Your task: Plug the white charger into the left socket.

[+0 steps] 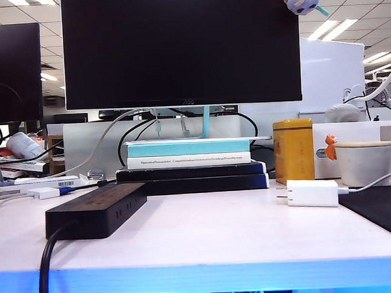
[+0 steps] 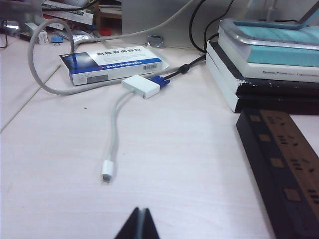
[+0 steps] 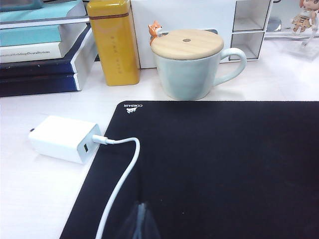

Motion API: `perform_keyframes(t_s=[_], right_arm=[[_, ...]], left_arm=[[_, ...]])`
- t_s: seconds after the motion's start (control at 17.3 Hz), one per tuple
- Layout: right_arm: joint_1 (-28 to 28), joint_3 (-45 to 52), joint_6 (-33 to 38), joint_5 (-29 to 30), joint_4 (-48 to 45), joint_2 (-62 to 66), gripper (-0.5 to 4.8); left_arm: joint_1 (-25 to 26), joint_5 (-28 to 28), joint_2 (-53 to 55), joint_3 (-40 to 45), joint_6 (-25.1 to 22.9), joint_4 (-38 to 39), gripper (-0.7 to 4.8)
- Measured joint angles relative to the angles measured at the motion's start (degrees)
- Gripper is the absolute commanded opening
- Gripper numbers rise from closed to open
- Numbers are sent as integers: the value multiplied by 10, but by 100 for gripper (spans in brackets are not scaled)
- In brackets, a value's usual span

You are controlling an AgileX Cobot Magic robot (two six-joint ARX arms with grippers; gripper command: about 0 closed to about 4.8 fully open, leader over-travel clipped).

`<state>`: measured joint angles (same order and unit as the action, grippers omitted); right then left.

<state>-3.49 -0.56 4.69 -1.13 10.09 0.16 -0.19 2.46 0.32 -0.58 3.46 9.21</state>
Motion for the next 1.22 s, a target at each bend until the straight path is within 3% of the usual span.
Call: perform_keyframes(t_s=[0.35, 0.52, 0.7, 0.98, 1.22], right_arm=[[0, 0, 0, 2, -4, 0, -1], [0, -50, 41, 7, 14, 0, -2], [0, -115, 49, -13, 5, 19, -2], [0, -228, 33, -15, -1, 150, -1], [0, -388, -7, -11, -37, 323, -1]], left_arm=[[0, 0, 0, 0, 10, 0, -5], [0, -18, 0, -41, 95, 16, -5], [0, -57, 7, -97, 127, 8, -5], [0, -62, 168, -228, 146, -1, -5], [0, -26, 389, -424, 98, 0, -5]])
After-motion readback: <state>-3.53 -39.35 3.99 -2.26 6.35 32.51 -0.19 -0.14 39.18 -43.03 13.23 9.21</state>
